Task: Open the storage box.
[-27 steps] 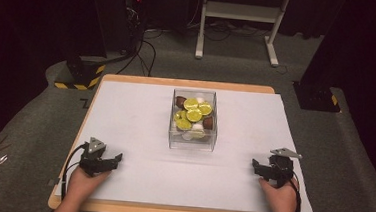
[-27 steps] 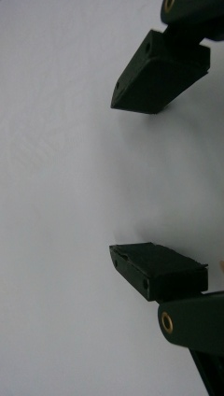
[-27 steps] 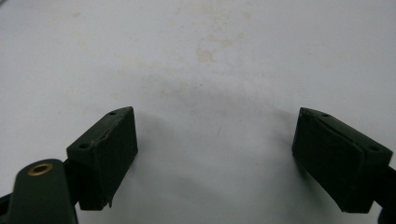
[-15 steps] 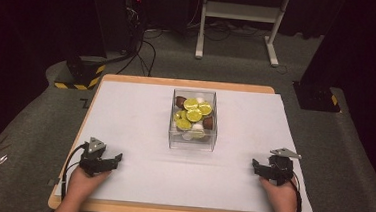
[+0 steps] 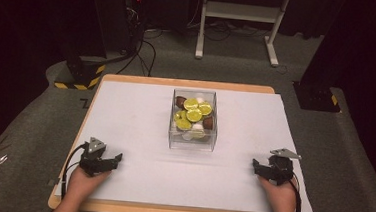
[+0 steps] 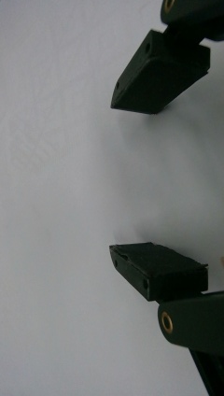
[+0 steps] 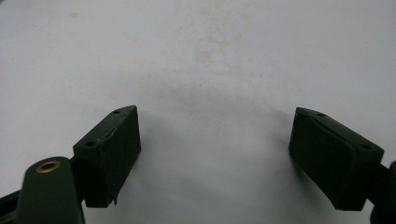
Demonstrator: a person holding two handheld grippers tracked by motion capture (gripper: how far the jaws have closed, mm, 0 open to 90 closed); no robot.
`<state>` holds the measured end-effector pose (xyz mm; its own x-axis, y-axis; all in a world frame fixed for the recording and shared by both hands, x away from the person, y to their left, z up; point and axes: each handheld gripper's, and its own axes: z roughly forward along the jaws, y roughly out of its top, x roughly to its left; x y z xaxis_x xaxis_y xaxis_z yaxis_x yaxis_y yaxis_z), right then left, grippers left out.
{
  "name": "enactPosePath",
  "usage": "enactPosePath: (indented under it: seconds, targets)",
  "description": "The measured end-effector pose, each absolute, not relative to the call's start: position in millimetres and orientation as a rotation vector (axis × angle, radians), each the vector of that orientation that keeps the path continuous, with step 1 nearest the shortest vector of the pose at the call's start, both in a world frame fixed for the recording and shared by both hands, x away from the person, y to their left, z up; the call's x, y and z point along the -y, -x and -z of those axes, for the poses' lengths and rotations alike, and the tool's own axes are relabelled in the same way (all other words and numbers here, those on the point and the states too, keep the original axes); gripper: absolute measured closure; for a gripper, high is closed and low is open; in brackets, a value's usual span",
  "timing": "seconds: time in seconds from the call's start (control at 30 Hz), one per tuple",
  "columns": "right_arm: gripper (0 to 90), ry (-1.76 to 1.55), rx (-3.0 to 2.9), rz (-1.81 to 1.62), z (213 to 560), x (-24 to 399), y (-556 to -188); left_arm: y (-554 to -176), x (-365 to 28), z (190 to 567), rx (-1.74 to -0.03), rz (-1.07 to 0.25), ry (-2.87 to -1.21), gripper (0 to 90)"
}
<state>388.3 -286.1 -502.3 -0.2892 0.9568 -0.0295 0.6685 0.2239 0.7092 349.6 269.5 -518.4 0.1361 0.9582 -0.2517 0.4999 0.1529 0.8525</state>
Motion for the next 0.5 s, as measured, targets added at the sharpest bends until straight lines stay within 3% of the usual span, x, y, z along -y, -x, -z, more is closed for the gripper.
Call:
enactPosePath:
  seconds: [0.5]
  targets:
    - [23.7,-1.411,-2.017,-0.869,489,281,-374,-349,-270,518,-1.495,-0.62,-1.501,25.1]
